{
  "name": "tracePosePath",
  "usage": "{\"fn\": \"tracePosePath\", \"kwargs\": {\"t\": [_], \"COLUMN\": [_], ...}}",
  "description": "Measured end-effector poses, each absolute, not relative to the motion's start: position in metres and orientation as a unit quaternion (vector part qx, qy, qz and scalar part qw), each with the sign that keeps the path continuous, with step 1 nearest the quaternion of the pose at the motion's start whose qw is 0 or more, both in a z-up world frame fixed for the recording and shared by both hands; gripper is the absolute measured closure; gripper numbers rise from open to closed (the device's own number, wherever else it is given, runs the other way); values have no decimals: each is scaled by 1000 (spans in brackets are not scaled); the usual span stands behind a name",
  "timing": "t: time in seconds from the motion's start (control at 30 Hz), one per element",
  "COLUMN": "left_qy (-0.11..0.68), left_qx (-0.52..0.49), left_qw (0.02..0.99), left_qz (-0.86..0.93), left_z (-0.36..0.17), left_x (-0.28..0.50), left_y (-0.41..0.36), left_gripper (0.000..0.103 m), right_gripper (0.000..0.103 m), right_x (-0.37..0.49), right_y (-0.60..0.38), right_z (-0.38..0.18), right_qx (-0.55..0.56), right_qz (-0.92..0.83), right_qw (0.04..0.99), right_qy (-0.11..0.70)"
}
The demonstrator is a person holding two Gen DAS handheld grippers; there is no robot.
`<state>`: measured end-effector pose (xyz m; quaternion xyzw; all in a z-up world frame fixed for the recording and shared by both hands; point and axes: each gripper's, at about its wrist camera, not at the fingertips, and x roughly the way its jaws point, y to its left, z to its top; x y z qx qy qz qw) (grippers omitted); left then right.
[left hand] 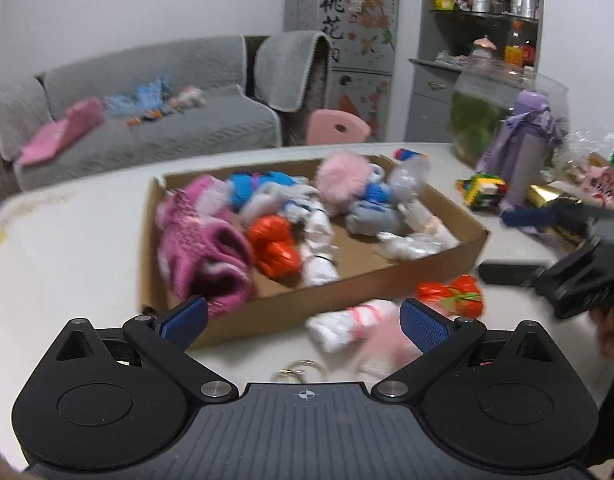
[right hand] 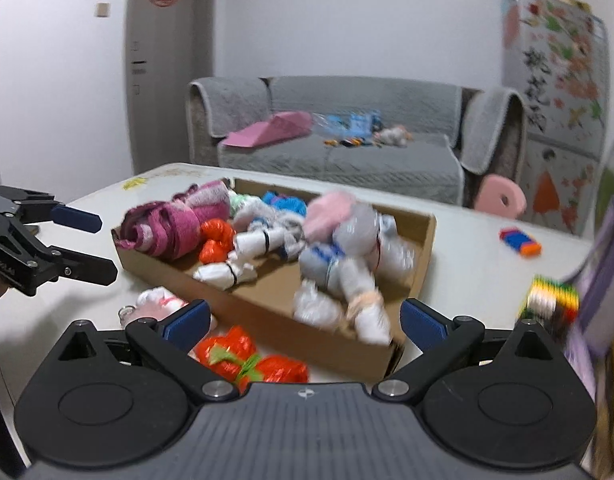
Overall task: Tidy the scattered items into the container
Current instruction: 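Withdraw both grippers from the box toward the remaining items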
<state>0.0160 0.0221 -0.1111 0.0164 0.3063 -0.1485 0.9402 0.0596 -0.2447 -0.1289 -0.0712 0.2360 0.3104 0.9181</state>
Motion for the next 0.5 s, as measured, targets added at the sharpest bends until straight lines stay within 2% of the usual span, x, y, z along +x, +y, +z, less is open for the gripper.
{"fn": "tracePosePath", "kwargs": {"t": [0.2, 0.5], "left_qy": [357, 412], "left_qx": [-63, -58], "left_qw": [917, 902], "left_qz": [-164, -121], "left_z": [-131, -154], "left_x": [39, 70], "left_y": [15, -16], "left_gripper": [0, 0], "right_gripper": [6, 9], "right_x": [52, 53], "right_y": [-234, -231], "right_z": [-150, -159], "right_qx": [-75, -72], "right_qz": [296, 280], "right_qw": [917, 915], "right_qy": [256, 281]}}
